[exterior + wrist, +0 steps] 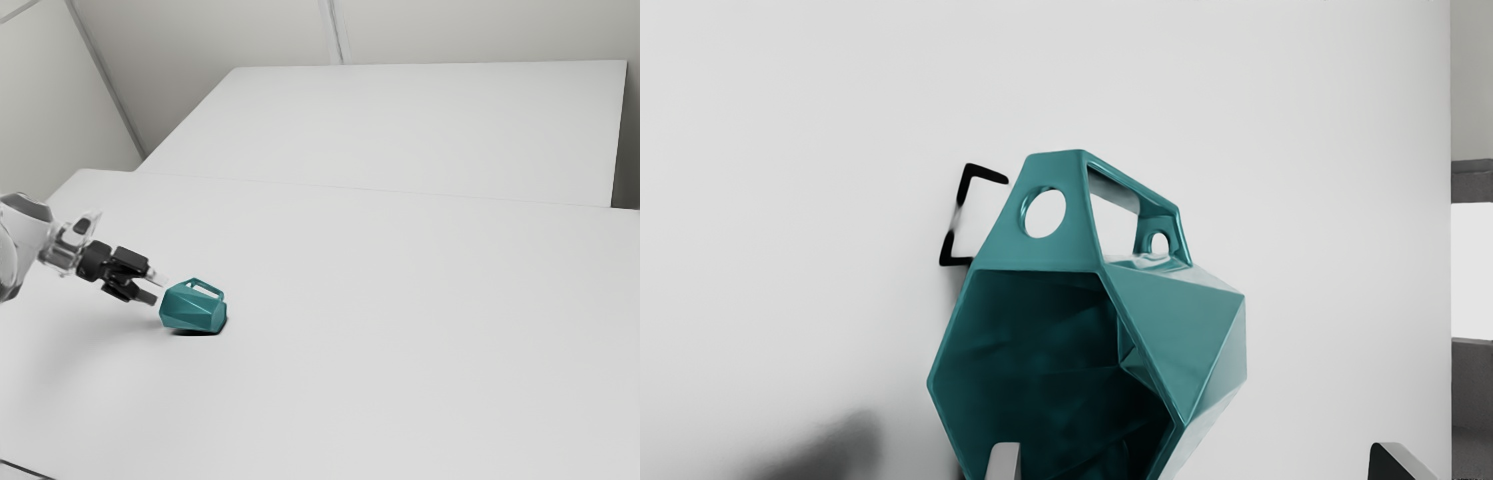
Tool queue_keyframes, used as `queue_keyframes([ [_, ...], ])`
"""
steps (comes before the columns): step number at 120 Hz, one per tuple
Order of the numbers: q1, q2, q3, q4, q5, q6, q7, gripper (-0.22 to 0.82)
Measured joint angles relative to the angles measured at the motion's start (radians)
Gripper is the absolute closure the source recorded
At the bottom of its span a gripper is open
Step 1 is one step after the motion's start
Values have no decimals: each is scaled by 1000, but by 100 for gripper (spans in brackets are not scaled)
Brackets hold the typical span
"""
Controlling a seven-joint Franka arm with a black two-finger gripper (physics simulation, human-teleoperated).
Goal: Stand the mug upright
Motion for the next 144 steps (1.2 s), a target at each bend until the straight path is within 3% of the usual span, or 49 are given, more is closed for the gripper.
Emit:
queue_keyframes([
  [77, 16, 69, -46, 9, -87, -43, 150, 7],
  [86, 16, 71, -48, 9, -93, -43, 159, 13],
  [121, 17, 77, -50, 8, -108, -45, 185, 57],
  [144, 16, 73, -56, 8, -115, -47, 195, 70],
])
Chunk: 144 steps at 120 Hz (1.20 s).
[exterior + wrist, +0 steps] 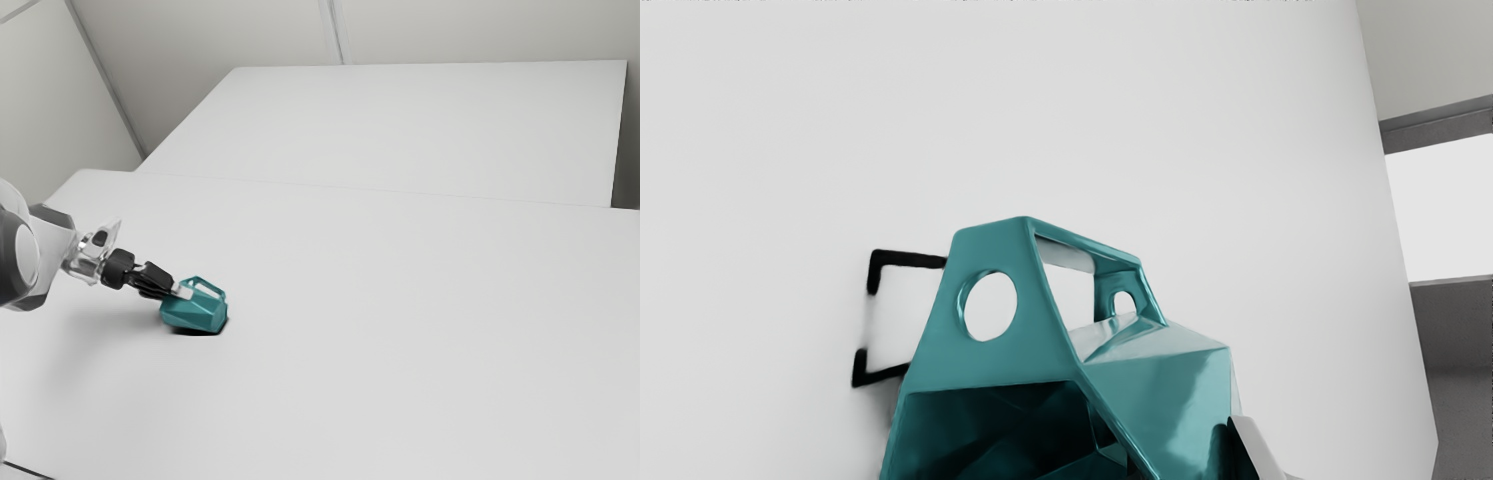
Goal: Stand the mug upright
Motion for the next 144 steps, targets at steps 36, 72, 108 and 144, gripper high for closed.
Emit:
queue_keyframes([
  [36, -5, -20, 0, -2, -28, -48, 10, 77],
  [72, -15, -86, 1, -4, -56, -90, 9, 78],
  [108, -41, -181, -60, 49, -24, -48, -52, 78],
  [144, -32, -247, -242, 135, 328, 142, -218, 77],
])
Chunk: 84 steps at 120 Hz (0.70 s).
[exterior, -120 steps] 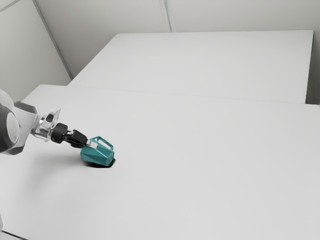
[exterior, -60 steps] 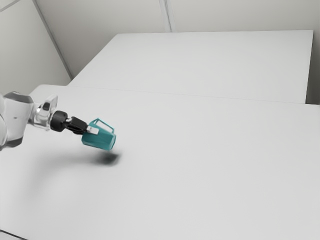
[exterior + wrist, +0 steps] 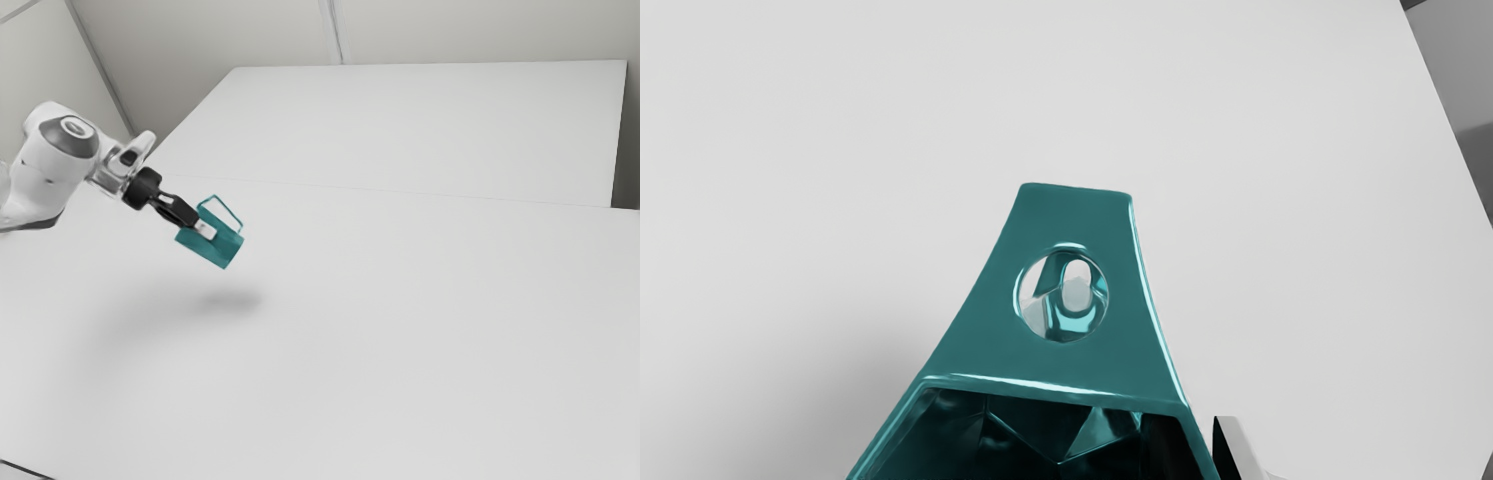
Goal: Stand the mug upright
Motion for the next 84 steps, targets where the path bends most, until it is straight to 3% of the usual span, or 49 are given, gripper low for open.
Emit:
queue_keyframes([
  [32, 3, -36, -147, 13, 360, 172, -173, 77],
  [84, -5, -3, -231, 3, 534, 306, -376, 77],
])
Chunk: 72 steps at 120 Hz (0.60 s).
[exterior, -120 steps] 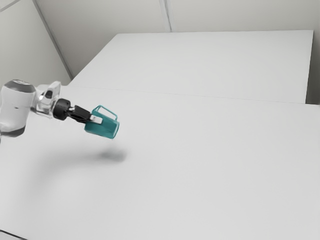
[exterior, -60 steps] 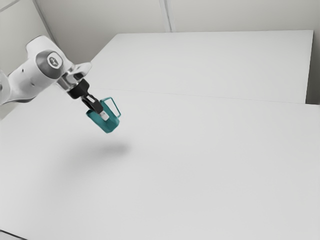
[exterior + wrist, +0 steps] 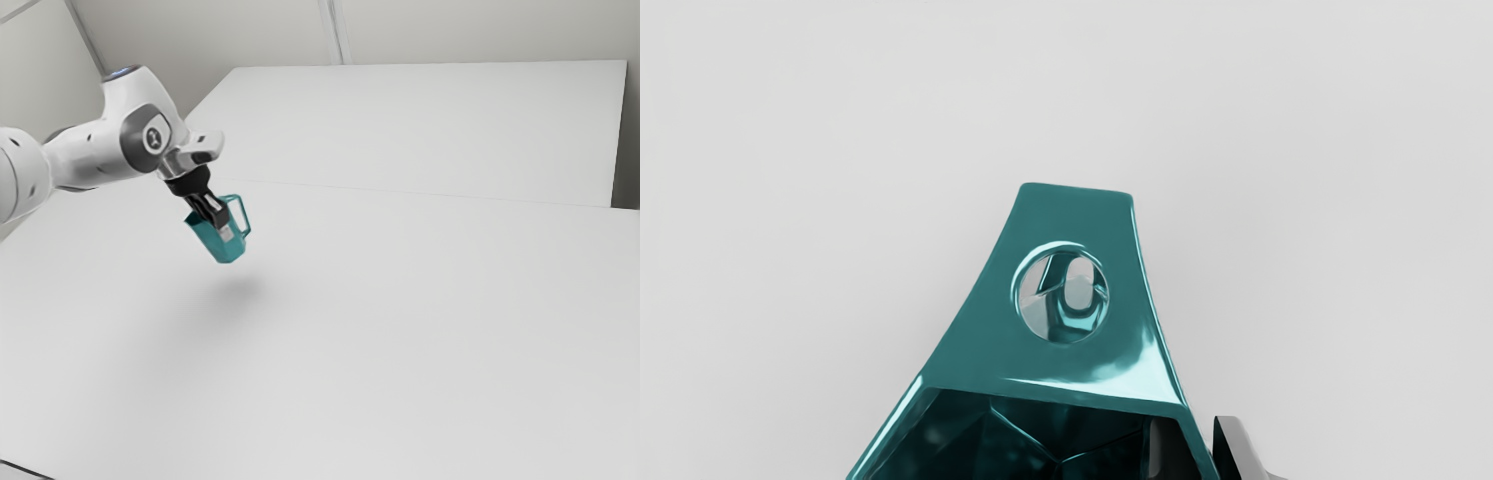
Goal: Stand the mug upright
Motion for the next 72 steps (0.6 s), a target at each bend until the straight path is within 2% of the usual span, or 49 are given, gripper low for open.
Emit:
queue_keyframes([
  [25, -1, 12, -13, -1, 51, 43, -73, 77],
  [72, -1, 91, -20, 9, 65, 94, -165, 77],
])
